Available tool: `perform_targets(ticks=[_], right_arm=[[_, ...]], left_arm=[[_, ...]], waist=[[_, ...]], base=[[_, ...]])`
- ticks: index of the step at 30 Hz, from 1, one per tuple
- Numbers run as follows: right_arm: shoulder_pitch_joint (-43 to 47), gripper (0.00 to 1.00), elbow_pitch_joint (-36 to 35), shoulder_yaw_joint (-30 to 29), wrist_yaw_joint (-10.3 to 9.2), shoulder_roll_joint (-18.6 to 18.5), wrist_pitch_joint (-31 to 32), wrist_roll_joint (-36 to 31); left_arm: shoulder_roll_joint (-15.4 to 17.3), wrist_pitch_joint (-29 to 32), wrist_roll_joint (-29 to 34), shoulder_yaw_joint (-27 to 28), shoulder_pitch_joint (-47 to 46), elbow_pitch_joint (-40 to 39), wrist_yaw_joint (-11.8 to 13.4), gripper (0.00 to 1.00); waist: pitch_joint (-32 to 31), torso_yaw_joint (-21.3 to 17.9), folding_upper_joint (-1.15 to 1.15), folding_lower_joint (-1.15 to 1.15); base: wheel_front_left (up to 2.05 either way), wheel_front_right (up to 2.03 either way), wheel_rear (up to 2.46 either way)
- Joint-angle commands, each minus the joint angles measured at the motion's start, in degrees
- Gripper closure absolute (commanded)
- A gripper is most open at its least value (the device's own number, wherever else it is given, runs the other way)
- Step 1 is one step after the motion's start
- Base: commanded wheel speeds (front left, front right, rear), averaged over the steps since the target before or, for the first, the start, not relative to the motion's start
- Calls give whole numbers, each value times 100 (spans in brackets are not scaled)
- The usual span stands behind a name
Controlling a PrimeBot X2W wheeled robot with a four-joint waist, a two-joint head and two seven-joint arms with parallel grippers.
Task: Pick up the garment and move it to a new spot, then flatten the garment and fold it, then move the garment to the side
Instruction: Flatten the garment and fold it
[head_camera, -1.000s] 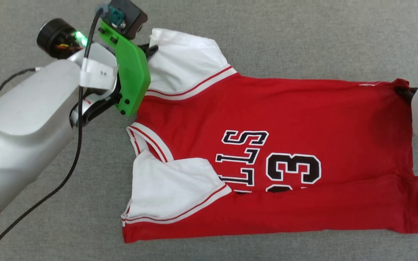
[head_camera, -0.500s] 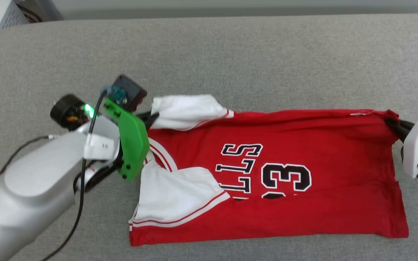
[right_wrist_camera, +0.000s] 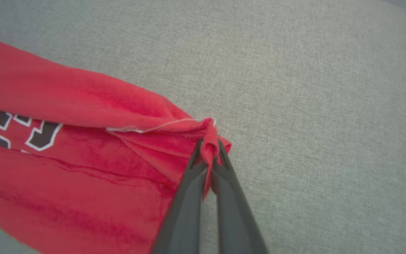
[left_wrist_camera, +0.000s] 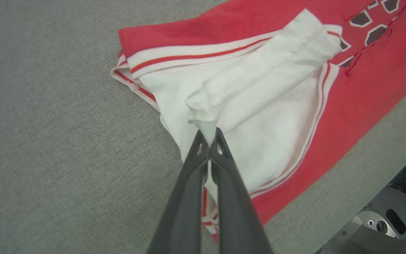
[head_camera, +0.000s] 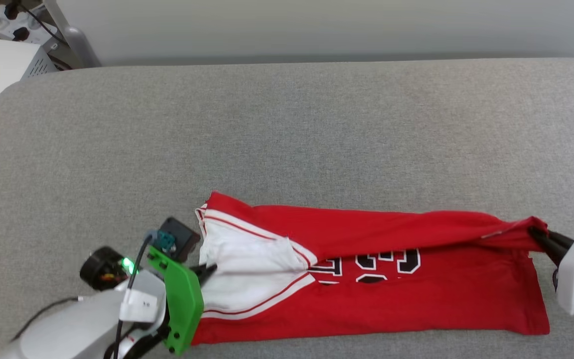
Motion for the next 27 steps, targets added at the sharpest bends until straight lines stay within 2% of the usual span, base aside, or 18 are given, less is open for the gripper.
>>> perform_targets(ticks=[1, 8, 14, 15, 16, 17, 20, 24, 27], right_arm=[[213, 100, -56, -93, -4, -1, -47, -38], [903, 100, -210, -597, -4, 117, -61, -109], [1246, 100, -192, -884, -4, 372, 117, -146], [1268, 67, -178, -928, -4, 423, 143, -147], [1280, 3, -178, -967, -4, 462, 153, -145], [1285, 0, -199, -1033, -4, 497, 142, -155], [1349, 0, -345, -1179, -4, 530, 144, -119], [1510, 0, -818, -1503, -4, 492, 201, 236], [1622, 0, -1228, -1814, -4, 364, 300, 450]], left_arm=[[1, -43, -85, -11, 201, -38, 71, 100], [-36, -168, -105, -35, 616, 12, 220, 100], [-213, -381, -206, 13, 782, 186, 301, 100], [-249, -447, -196, 33, 795, 244, 339, 56], [-271, -527, -163, 53, 799, 283, 379, 0], [-303, -652, -165, 105, 829, 321, 433, 0], [-338, -1005, -150, 249, 916, 344, 603, 0], [-327, -1646, -107, 524, 1076, 334, 918, 0], [-318, -2120, 7, 725, 1177, 321, 1243, 0]], waist=[[-44, -3, 0, 0], [-52, 15, 0, 0], [40, 18, 0, 0], [44, 19, 0, 0], [39, 20, 0, 0], [18, 19, 0, 0], [-81, 24, 0, 0], [-226, 44, 0, 0], [-283, 54, 0, 0]], base=[[0, 0, 0], [0, 0, 0], [0, 0, 0], [0, 0, 0], [0, 0, 0], [0, 0, 0], [0, 0, 0], [0, 0, 0], [0, 0, 0]])
